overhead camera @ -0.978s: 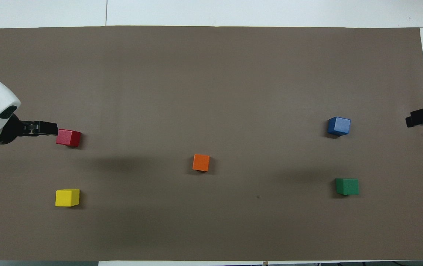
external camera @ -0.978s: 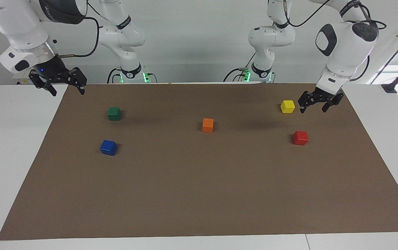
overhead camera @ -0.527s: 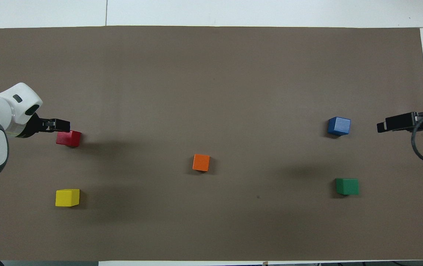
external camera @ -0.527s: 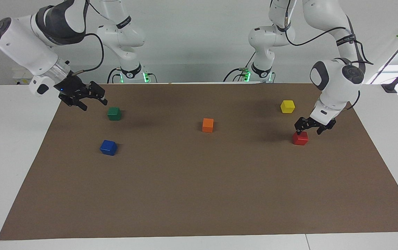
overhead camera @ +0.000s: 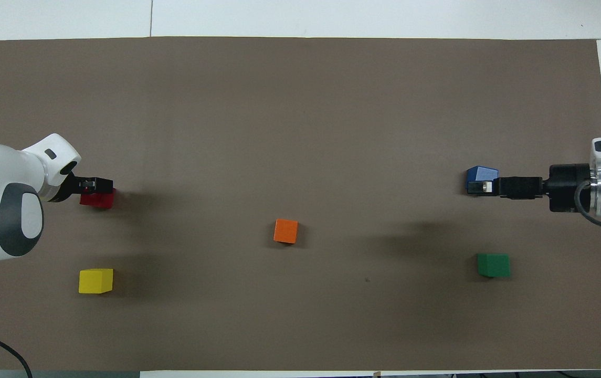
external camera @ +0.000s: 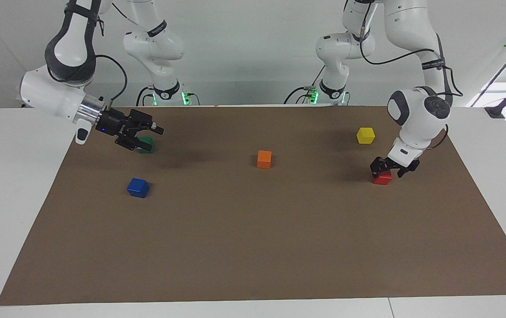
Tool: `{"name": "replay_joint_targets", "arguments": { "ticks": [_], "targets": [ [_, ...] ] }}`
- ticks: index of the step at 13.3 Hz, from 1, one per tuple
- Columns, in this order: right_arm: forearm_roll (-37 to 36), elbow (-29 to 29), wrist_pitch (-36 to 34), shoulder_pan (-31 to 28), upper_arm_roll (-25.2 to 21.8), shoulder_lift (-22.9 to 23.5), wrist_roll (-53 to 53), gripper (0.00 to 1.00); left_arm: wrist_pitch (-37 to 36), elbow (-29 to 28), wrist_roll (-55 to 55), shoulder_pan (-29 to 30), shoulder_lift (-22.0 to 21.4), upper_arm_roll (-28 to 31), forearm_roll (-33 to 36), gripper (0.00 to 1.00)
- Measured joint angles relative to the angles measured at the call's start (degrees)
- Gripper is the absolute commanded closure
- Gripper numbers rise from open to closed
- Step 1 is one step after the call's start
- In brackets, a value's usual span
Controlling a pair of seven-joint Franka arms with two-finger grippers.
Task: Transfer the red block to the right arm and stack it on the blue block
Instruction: 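Lift the red block with the left gripper while the right gripper approaches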
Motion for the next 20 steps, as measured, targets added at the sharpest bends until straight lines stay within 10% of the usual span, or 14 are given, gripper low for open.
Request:
{"name": "replay_joint_targets", "arguments": {
  "ticks": [4,7,15,20],
  "targets": [
    [12.7,-5.8,-6.6,1.0,0.3,0.0,-6.6,0.0,1.0,-1.7,-0.1,0.0,0.2,-0.3,0.0,0.81],
    [22.2,-9.5,-13.7,3.7,0.3,1.1,-8.8,0.0,-1.5,-1.3,-3.4,0.0,0.2,-0.6,-0.2,0.98],
    [50.0,-11.2,-33.3,16.8,0.5,14.3,-17.8,0.0,-34.3,20.2,-38.1,-5.9,-4.1,-1.9,-11.3,1.0],
    [61.4,-11.7,-43.4,24.4,0.6,19.0,-18.4,0.0,-38.2,23.0,-75.0,-6.3,-12.5,-8.4,-21.9,1.0]
  ]
}}
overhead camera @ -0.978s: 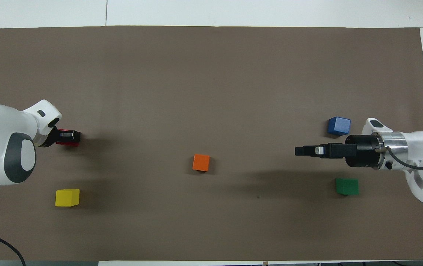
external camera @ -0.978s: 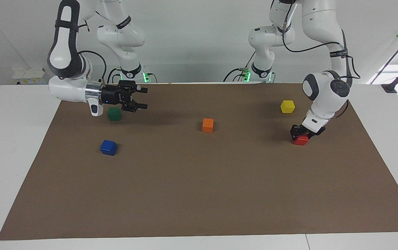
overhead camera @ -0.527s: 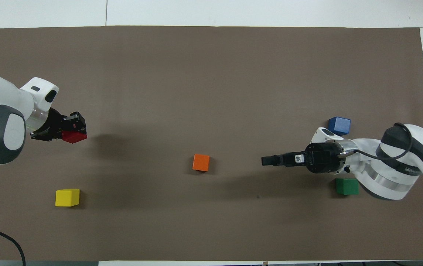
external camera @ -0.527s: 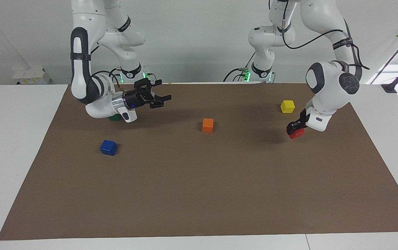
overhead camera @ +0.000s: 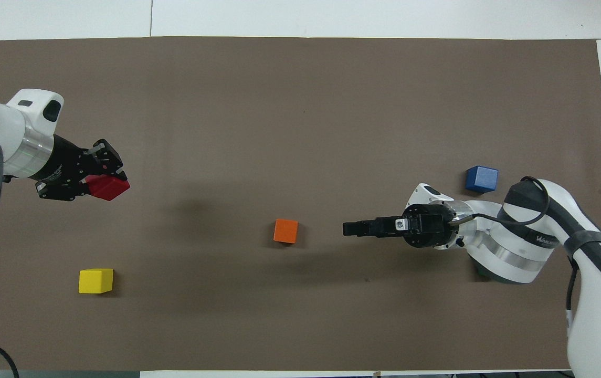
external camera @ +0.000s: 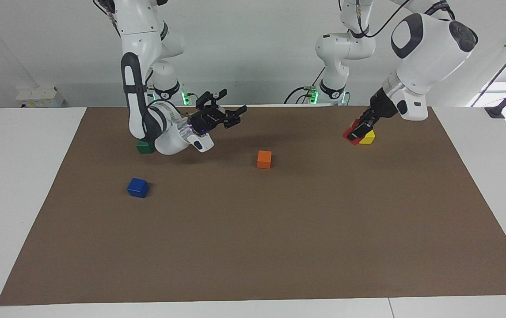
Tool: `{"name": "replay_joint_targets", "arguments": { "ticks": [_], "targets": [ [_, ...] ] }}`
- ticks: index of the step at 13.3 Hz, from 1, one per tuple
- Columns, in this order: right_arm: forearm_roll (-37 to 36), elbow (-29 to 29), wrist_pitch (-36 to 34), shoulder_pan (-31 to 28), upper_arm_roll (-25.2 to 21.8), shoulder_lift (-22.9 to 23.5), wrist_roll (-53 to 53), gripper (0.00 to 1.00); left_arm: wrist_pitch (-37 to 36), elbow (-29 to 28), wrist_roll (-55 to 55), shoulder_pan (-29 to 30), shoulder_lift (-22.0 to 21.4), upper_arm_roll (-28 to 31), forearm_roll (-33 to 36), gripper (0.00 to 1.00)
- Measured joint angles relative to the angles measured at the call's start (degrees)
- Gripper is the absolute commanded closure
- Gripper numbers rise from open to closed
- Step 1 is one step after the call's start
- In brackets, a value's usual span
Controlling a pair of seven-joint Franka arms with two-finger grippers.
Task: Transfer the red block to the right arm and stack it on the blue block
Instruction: 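Lift the red block with the left gripper while the right gripper approaches, then close the right gripper on the red block held by the left gripper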
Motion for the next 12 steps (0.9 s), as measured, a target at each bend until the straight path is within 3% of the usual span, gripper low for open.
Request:
{"name": "replay_joint_targets", "arguments": {
  "ticks": [5,12],
  "targets": [
    [7.7,-0.1,-5.5,5.9,0.1,4.9,-0.1,0.0,1.8,-0.7,-29.4,-0.8,-1.5,-9.4,-3.7,1.0],
    [12.6,1.1,-5.5,10.0,0.1,9.5,-0.1,0.0,11.4,-9.2,-45.1,-6.6,-4.5,-9.6,-8.8,1.0]
  ]
}}
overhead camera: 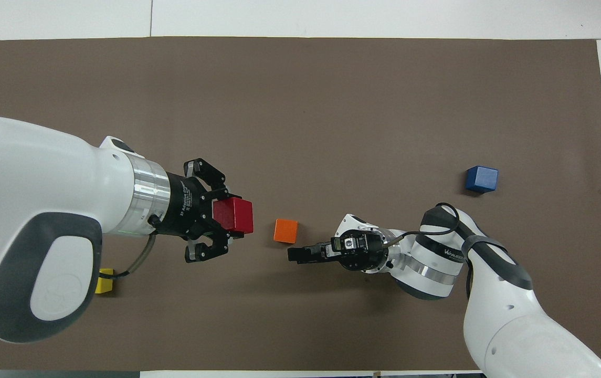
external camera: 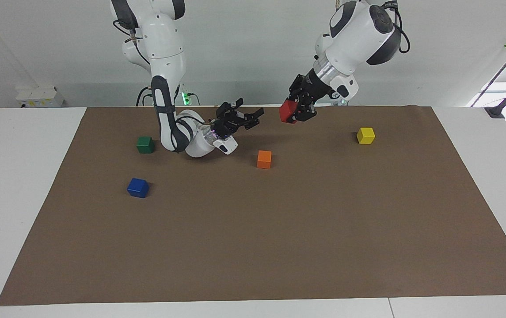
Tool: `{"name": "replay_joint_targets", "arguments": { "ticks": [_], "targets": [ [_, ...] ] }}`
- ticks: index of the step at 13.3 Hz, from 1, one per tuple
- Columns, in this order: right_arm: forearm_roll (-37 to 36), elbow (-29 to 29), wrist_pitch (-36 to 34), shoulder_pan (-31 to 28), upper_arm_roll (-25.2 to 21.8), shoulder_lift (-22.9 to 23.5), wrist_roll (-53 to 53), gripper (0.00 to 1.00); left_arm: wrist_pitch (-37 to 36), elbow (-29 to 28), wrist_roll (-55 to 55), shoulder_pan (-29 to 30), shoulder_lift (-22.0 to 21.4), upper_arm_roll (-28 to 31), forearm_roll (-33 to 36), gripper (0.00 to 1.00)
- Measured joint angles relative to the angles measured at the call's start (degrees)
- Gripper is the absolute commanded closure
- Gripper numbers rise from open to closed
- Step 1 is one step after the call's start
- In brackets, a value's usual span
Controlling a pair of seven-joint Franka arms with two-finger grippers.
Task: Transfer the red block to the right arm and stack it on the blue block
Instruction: 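Close the right gripper on the red block held by the left gripper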
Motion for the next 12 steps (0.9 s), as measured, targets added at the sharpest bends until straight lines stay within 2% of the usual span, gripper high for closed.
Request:
{"name": "replay_joint_targets", "arguments": {
  "ticks": [6,9,12],
  "targets": [
    [1.4,1.7,0.5,1.5,0.0,1.4,0.0,0.0,3.2,-1.9,-2.1,-2.8,-1.4,0.0,-1.9,1.0],
    [5.7,2.5,1.5,4.1,0.0,1.4,0.0,0.0,5.9,-3.5,-3.2,-5.2,-1.7,0.0,-1.9,1.0],
    [6.9,3.1,1.8,5.5,0.0,1.4,-0.1,0.0,7.6,-5.3,-3.6,-7.1,-2.6,0.0,-1.9,1.0]
  ]
}}
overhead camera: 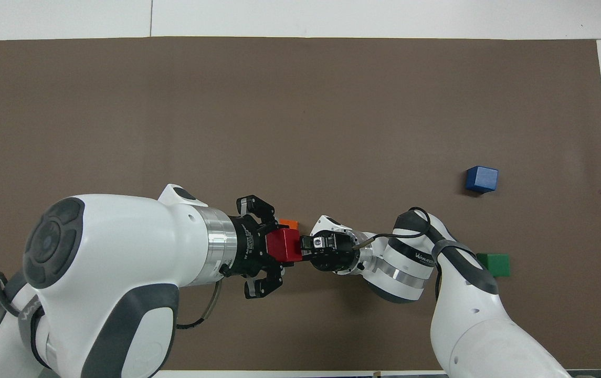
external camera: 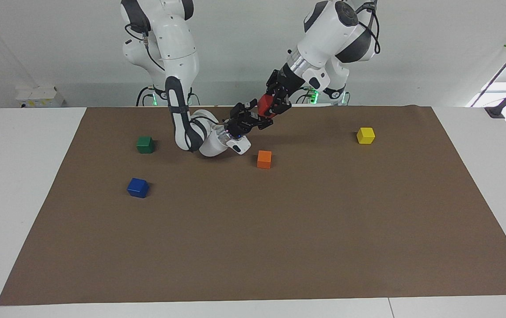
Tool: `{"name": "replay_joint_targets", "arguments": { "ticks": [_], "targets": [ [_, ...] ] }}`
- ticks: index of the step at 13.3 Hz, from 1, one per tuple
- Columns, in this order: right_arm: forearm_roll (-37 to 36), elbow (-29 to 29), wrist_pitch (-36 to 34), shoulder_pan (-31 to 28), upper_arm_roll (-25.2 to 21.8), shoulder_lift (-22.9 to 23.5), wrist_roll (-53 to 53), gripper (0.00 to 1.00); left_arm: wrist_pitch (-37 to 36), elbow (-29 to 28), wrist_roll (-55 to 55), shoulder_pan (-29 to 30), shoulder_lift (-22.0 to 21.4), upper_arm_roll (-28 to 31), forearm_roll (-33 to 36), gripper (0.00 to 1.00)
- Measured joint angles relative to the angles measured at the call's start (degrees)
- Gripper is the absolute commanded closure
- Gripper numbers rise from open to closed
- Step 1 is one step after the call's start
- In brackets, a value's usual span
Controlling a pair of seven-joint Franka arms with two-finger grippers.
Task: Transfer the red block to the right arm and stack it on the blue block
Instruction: 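Close the right gripper on the red block held by the left gripper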
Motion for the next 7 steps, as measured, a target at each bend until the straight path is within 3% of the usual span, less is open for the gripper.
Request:
{"name": "replay_joint_targets", "arguments": {
  "ticks": [2,4,7],
  "targets": [
    [0.0,0.0,0.0,-0.1,0.0,0.0,0.0,0.04,0.1,-0.5,-0.1,-0.2,-0.4,0.1,0.0,1.0],
    [0.0,0.0,0.0,-0.1,0.0,0.0,0.0,0.24,0.1,-0.7,-0.5,-0.2,-0.6,0.1,0.0,1.0],
    [0.0,0.0,0.0,-0.1,0.0,0.1,0.0,1.0,0.1,-0.8,-0.6,-0.2,-0.6,0.1,0.0,1.0]
  ]
}}
